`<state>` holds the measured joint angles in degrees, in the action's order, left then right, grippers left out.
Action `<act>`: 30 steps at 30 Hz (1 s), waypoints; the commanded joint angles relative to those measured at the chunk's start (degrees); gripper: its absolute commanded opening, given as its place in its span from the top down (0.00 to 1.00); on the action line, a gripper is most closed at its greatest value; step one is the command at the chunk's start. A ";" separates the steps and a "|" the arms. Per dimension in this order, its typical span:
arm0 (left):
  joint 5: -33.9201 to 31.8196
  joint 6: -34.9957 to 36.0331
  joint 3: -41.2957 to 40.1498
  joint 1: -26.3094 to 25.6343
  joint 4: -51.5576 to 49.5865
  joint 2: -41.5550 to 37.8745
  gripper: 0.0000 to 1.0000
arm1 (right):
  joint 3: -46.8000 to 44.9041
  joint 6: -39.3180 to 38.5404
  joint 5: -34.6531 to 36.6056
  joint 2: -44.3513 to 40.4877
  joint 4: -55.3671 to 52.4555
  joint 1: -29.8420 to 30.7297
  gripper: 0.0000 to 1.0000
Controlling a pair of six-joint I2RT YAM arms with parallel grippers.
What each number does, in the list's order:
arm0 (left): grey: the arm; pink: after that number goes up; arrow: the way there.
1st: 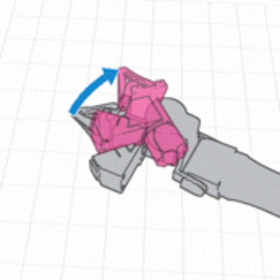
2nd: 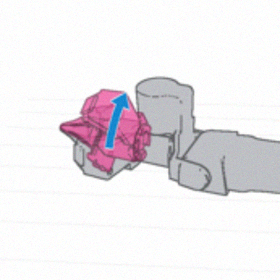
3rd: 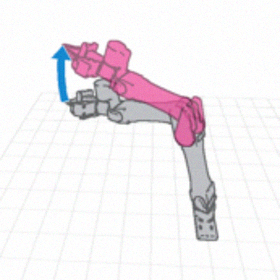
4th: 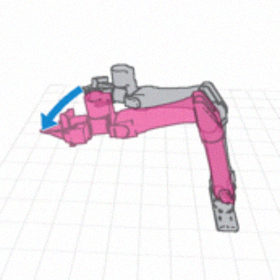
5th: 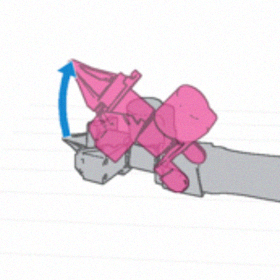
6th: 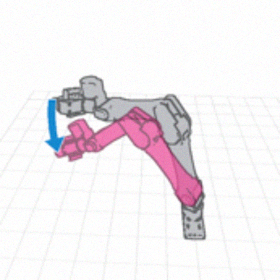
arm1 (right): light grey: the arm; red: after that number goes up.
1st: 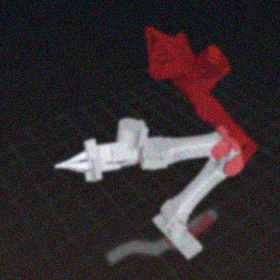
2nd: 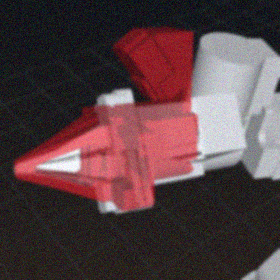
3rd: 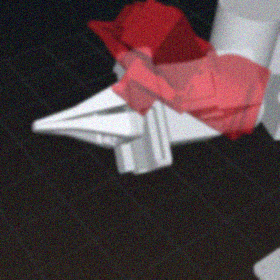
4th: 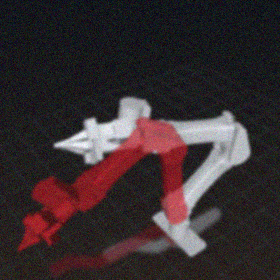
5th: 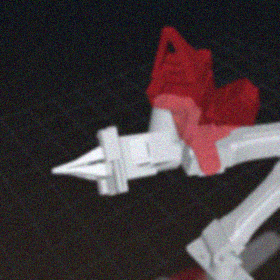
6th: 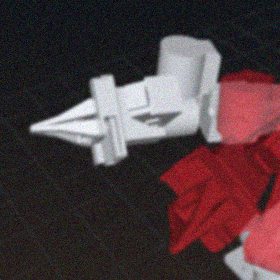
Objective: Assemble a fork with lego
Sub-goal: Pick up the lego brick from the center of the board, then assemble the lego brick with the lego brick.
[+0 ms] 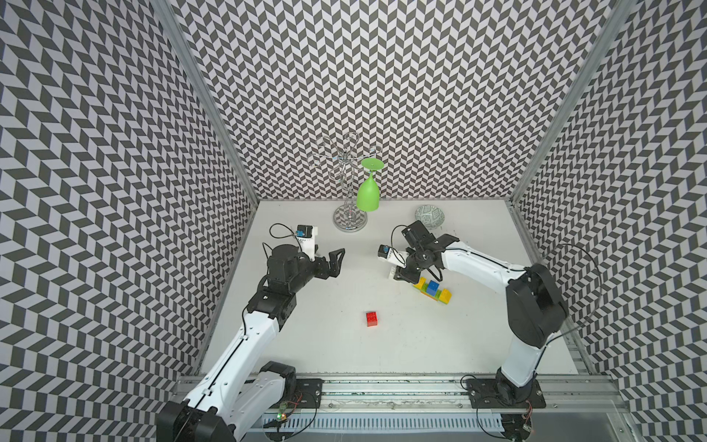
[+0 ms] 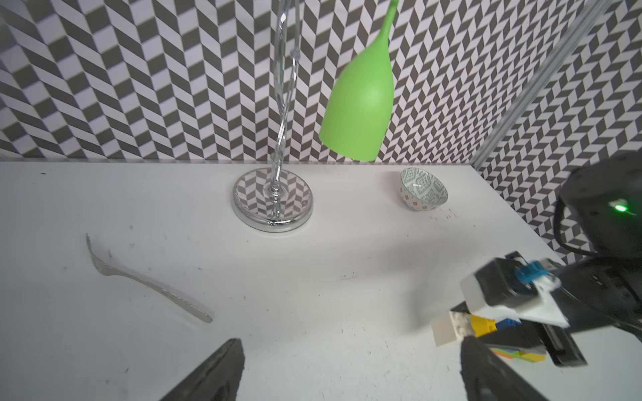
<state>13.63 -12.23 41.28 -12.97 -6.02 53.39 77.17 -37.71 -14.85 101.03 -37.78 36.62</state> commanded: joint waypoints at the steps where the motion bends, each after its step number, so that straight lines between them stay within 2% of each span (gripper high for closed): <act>1: -2.06 -2.16 3.09 1.06 -7.16 -1.89 0.01 | -0.92 -1.04 -0.24 -4.43 -0.76 3.02 1.00; 9: -2.89 -4.78 0.39 3.03 -10.29 -6.66 0.01 | -4.38 -3.73 2.59 -9.28 -4.50 12.24 1.00; 12: -5.08 -4.60 -1.25 3.50 -10.93 -6.98 0.01 | -6.50 -4.66 3.01 -10.57 -3.57 15.28 1.00; 22: -7.01 -4.02 -5.18 4.63 -9.63 -8.12 0.01 | -7.37 -4.80 1.85 -7.49 -1.20 19.29 1.00; 30: -7.98 -3.86 -7.14 4.77 -8.35 -8.12 0.01 | -4.55 -3.08 1.58 -2.81 0.93 19.94 1.00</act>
<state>6.68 -16.36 34.76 -8.58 -15.64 45.93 70.61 -41.82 -12.49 96.25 -39.27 56.12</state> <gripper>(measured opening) 0.985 0.318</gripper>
